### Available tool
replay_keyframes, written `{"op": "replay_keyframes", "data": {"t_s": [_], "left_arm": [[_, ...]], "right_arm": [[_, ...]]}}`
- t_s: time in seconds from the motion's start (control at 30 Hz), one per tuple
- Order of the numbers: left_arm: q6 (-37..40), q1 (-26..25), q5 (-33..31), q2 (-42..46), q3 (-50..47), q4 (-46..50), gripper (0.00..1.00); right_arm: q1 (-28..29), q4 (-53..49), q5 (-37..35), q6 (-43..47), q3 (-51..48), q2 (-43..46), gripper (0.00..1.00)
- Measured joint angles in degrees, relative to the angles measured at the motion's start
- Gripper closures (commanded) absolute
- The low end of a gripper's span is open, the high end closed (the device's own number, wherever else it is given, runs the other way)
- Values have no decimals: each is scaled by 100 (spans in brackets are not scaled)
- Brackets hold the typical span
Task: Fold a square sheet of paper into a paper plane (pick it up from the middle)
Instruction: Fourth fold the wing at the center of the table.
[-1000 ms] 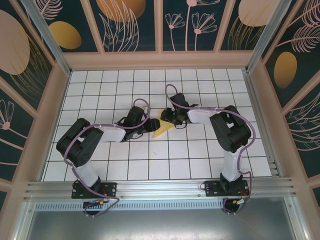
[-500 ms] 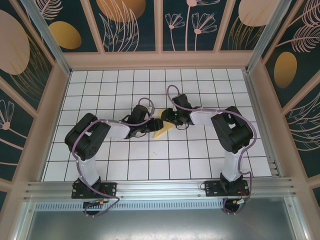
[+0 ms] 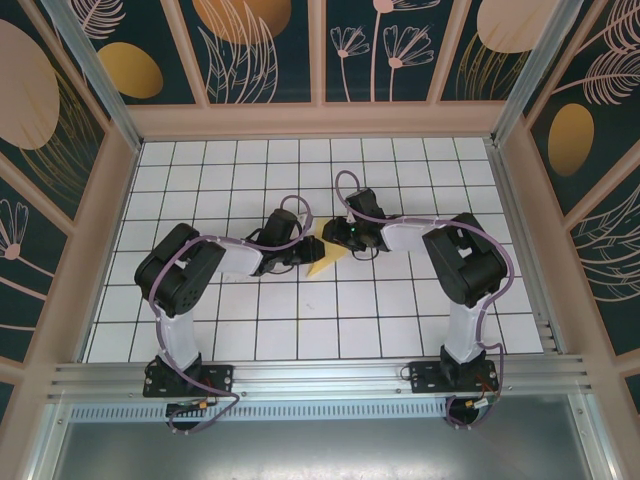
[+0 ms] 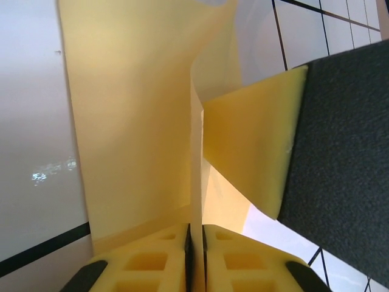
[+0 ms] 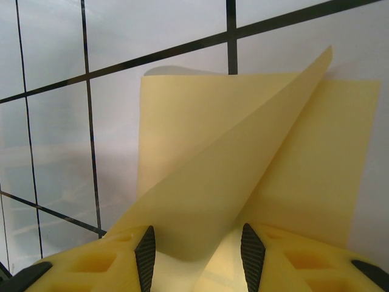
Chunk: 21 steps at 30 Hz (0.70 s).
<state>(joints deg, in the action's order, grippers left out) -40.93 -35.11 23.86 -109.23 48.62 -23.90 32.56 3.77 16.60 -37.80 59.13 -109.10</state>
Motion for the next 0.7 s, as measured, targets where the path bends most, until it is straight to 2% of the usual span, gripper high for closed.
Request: {"op": "replay_keyframes", "data": {"t_s": [0.33, 0.7], "left_arm": [[0, 35, 120, -4, -2, -59, 74], [-68, 66, 122, 92, -278, -310, 75]], "right_arm": [[2, -11, -26, 35, 2, 0, 54], [83, -415, -249, 42, 269, -83, 53]]}}
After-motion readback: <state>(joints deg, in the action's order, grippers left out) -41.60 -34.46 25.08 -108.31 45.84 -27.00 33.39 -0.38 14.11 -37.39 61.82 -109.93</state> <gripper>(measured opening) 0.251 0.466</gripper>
